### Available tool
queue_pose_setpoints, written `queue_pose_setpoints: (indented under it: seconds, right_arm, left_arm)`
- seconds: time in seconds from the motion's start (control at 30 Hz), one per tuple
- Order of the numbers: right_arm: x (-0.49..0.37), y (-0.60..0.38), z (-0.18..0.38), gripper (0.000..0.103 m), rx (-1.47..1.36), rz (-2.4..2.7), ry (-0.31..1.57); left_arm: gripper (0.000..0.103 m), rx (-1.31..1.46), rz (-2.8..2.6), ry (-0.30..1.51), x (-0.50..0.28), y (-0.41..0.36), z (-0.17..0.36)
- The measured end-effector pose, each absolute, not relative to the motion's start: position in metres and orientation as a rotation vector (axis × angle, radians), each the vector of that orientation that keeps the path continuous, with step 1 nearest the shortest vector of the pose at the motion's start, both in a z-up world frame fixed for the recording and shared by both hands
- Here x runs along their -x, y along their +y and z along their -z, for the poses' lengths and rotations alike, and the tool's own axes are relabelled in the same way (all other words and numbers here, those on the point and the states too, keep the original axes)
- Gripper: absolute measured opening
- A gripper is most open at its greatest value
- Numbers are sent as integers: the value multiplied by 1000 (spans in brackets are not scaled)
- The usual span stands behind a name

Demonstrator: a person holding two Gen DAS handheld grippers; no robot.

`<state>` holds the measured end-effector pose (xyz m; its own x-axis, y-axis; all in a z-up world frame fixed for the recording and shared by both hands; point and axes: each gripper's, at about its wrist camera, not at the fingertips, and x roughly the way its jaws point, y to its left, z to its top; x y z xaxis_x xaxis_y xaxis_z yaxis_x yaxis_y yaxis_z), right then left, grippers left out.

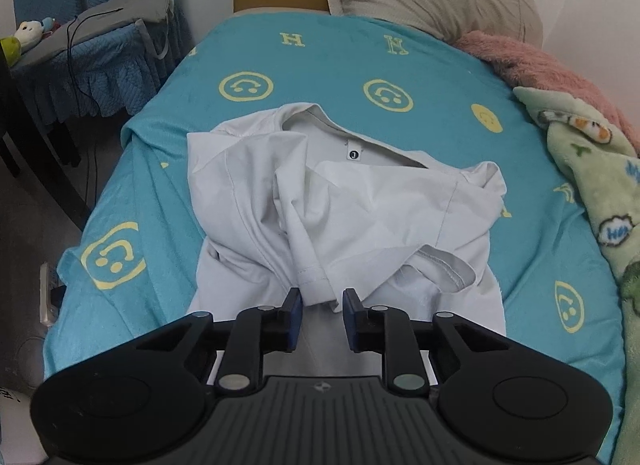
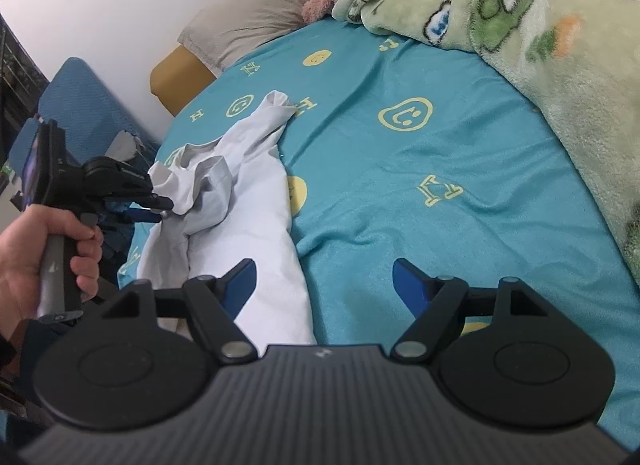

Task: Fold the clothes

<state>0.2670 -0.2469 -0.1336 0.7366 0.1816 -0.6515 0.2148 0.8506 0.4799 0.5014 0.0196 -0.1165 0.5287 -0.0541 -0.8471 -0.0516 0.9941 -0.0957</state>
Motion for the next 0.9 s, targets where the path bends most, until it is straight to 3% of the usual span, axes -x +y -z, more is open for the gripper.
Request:
queue_pose_setpoints:
  seconds: [0.2,0.47,0.63,0.77,0.9]
  right_arm:
    - [-268,-249,136,77,-595,2,766]
    - [-270,-246,138,77,-593,-4,769]
    - [-270,-245,138,77,-575,-12,756]
    - [-267,-243,135,77,-566,-51,748]
    - [-258,-239,127,77,-537,-72,727]
  left_arm:
    - [2,114,34,978,-512,14,108]
    - [3,65,118,792,-552,-47,84]
    - [37,57,159,857,-542,-61,98]
    - [62,127,184,921,-472,-16,88]
    - [74,168,149,937,-368,67,69]
